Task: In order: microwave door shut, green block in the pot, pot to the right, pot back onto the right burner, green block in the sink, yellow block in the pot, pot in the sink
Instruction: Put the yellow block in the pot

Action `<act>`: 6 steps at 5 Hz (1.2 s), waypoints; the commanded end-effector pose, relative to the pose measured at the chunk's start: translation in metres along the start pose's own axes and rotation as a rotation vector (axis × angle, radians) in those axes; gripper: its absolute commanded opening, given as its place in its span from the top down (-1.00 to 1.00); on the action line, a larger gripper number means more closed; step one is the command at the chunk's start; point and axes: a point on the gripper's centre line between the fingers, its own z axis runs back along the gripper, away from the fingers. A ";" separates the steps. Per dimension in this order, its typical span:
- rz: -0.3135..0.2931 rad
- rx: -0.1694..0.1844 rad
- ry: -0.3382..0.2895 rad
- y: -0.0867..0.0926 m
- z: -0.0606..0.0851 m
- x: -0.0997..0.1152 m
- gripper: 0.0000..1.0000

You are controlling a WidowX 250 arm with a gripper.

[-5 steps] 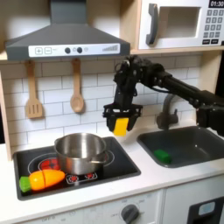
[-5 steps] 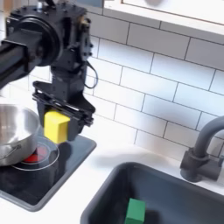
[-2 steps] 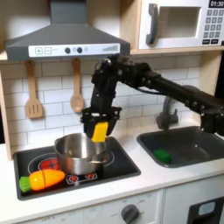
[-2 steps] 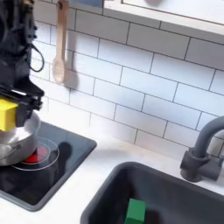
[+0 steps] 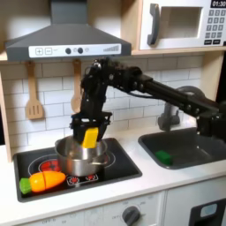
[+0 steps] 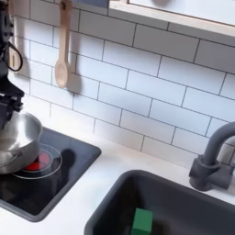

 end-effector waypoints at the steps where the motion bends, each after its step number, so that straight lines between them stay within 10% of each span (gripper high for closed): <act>1: 0.001 -0.015 0.015 -0.001 -0.023 0.019 1.00; 3: 0.004 -0.040 0.046 -0.006 -0.038 0.028 1.00; 4: 0.005 -0.074 0.076 -0.010 -0.048 0.021 -1.00; 6: 0.000 -0.101 0.028 -0.017 -0.030 0.030 -1.00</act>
